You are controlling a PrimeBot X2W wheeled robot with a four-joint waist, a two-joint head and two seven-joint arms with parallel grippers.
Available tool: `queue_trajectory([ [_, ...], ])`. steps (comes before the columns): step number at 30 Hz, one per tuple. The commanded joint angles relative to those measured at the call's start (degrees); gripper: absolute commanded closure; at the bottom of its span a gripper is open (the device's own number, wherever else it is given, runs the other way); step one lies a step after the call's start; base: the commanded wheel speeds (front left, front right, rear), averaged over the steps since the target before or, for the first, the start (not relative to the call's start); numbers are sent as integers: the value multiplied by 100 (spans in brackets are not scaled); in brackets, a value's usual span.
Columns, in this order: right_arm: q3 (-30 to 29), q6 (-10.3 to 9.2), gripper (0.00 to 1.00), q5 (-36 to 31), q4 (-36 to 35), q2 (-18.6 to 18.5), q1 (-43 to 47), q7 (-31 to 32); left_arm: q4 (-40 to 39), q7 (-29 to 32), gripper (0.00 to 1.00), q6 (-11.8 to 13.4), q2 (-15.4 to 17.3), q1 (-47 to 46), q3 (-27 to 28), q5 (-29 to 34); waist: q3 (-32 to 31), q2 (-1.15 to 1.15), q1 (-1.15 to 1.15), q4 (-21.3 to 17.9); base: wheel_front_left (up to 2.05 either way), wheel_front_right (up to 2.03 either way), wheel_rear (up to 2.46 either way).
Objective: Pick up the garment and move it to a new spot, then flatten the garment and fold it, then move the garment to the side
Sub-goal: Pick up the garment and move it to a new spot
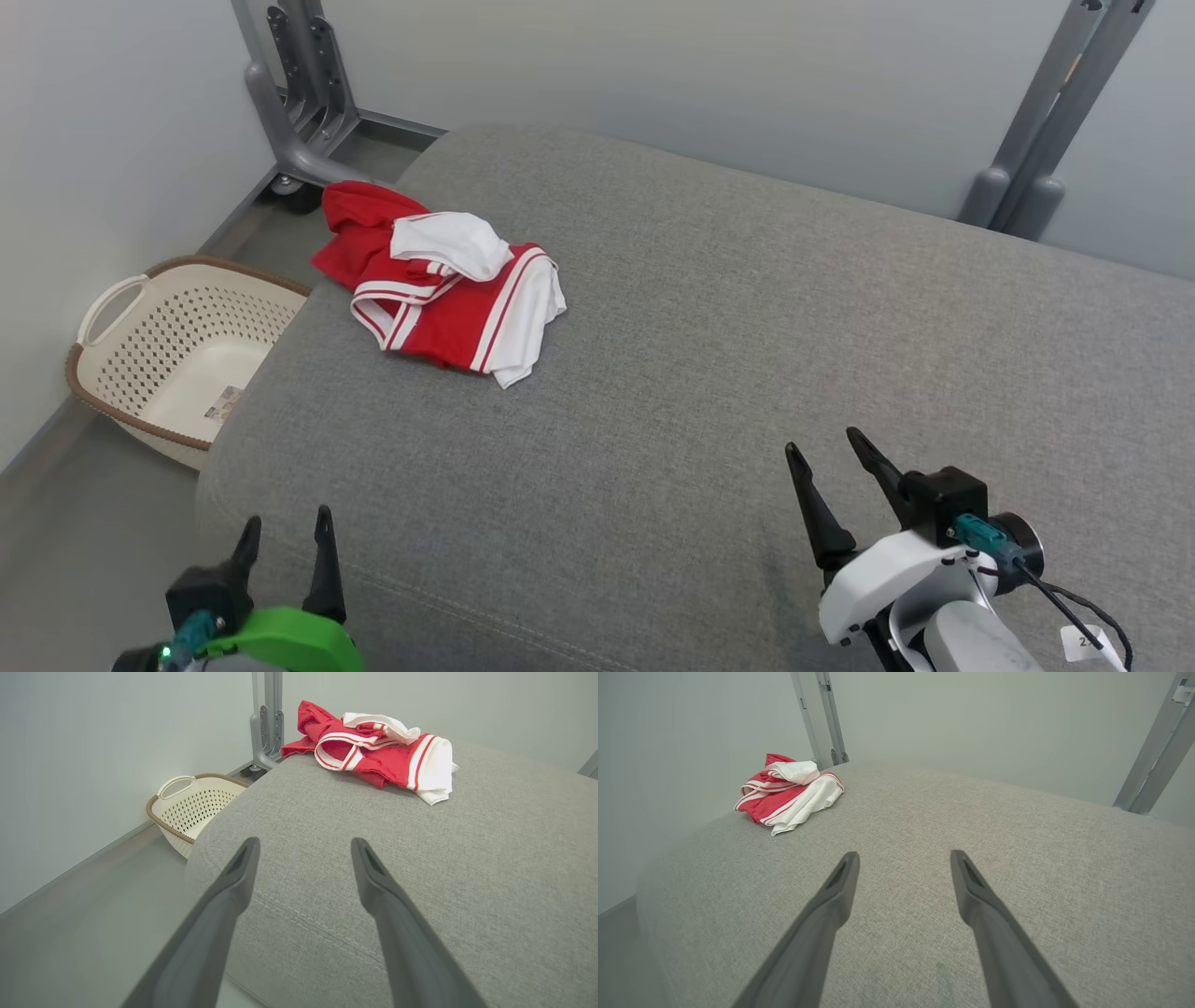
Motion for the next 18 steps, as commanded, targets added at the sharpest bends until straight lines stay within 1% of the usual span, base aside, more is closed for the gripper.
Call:
queue_trajectory([
  [1, -9, -9, 0, -35, 7, -66, -87, -16, 54, 1, 0, -61, 61, -299, 29, -51, 220, 0, 0, -253, 0, 0, 0],
  [5, 55, -9, 0, -46, -12, -210, -202, -16, 312, 2, 0, -183, 308, -1099, -30, -91, 550, 0, 0, -550, 0, 0, 0],
  [9, 73, -9, 0, -19, -41, -367, -378, -17, 758, 3, 0, -229, 734, -2096, -285, -70, 900, 0, 0, -869, 0, 0, 0],
  [11, 114, -9, 0, -48, -81, -440, -475, -16, 1010, 2, 0, -230, 912, -2568, -520, -207, 1081, 0, 0, -1031, 0, 0, 0],
  [13, 130, -9, 0, -71, -135, -511, -563, -16, 1332, 23, 0, -229, 1126, -2981, -812, -482, 1250, 0, 0, -1205, 0, 0, 0],
  [14, 130, -9, 0, -71, -135, -511, -563, -16, 1332, 23, 0, -229, 1126, -2981, -812, -482, 1250, 0, 0, -1205, 0, 0, 0],
  [18, 129, -9, 0, -99, -356, -609, -736, -16, 1827, 283, 0, -225, 1591, -3688, -1424, -1167, 1580, 0, 0, -1562, 0, 0, 0],
])
